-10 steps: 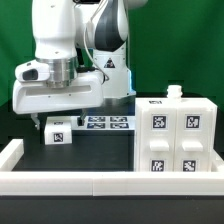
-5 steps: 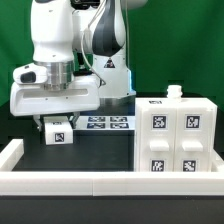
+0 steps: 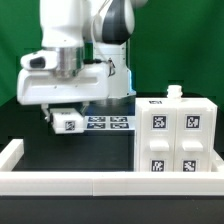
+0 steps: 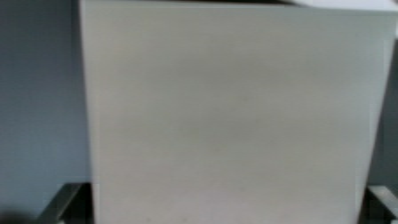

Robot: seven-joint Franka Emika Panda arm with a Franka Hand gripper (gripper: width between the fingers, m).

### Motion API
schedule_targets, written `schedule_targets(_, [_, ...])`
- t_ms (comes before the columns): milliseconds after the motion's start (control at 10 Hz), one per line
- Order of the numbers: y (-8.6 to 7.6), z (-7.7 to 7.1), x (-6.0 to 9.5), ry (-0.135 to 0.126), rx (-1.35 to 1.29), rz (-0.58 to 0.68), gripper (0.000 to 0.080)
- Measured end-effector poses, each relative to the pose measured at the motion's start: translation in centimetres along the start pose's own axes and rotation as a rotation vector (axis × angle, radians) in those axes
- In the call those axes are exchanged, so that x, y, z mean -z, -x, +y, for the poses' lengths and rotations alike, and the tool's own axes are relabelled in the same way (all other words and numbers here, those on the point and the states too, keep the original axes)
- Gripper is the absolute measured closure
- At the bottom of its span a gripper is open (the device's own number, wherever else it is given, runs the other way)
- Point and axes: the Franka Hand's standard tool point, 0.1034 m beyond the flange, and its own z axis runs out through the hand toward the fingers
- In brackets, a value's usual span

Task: Assemble cabinet

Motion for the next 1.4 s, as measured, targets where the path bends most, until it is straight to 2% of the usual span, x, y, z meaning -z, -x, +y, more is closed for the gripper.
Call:
schedule_targets(200, [-2.3, -2.1, 3.0, -0.027, -0.019, 0.003, 0.0242])
schedule_targets(400, [-6.0, -4.8, 7.5, -0.062, -0.073, -0.012, 0.0241])
schedule_targets(700, [-11.2, -7.4, 11.3, -0.026, -0.138, 0.001, 0.0241])
schedule_targets(900, [-14.8, -8.6, 12.6, -0.017, -0.175, -0.020, 0.0240])
schedule_targets(1000, [-15.7, -9.0, 12.1, -0.014, -0.185, -0.019, 0.0240])
schedule_targets(1400, [-15.5, -9.0, 11.9, -0.017, -0.179, -0.026, 0.0240])
